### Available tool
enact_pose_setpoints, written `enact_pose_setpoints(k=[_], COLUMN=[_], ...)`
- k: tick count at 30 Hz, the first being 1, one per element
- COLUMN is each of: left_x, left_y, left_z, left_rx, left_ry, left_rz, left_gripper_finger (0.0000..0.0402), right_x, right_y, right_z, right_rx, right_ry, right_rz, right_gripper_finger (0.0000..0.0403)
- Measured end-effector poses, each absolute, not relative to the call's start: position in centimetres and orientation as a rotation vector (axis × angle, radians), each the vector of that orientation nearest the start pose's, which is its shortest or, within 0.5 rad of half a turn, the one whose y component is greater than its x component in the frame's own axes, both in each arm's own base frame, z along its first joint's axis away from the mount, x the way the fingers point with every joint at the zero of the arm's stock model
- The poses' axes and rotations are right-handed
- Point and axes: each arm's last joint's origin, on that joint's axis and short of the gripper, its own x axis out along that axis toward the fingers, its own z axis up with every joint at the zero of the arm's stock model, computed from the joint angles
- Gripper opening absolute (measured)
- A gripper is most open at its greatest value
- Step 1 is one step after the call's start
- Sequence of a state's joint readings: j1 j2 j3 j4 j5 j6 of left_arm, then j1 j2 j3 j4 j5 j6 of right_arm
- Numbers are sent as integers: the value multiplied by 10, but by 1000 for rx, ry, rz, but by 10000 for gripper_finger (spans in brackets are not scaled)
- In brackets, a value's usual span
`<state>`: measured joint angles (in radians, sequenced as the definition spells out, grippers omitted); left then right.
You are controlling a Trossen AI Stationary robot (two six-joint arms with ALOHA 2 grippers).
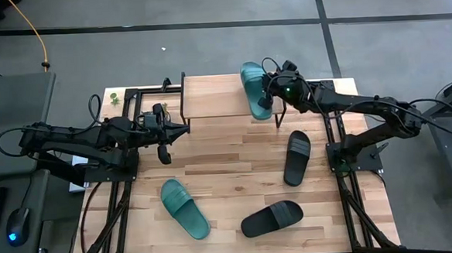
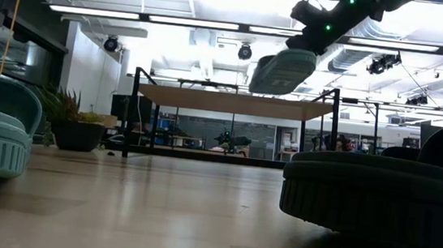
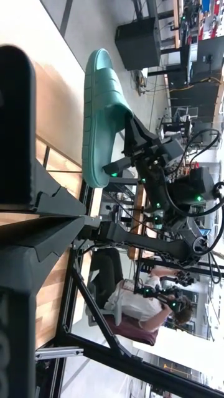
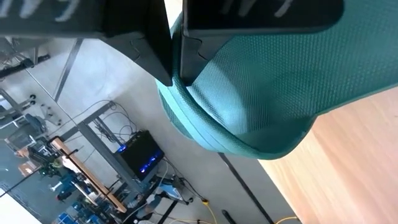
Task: Pick and place slides into the shelf
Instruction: Put the top green slide on the shelf
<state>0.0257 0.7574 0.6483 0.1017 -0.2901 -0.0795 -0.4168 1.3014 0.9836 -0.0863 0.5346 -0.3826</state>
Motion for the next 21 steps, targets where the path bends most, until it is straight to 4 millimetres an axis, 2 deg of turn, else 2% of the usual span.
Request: enact_pose_setpoints(k=[4,16,21], left_x=[173,173,173], left_y=[13,13,13], left_z=[317,316,316], left_rx=[-78,-77,-77], left_ry=[-5,3,4], left_rz=[316,316,316], left_gripper_finger=[3,3,3], right_x=[255,252,249], right_y=[-134,-137,-137], right_z=[302,301,284], right_rx=[-351,-348,-355], right_ry=[580,586,560], right_rz=[-805,-827,-832], right_gripper_finger=[0,0,0])
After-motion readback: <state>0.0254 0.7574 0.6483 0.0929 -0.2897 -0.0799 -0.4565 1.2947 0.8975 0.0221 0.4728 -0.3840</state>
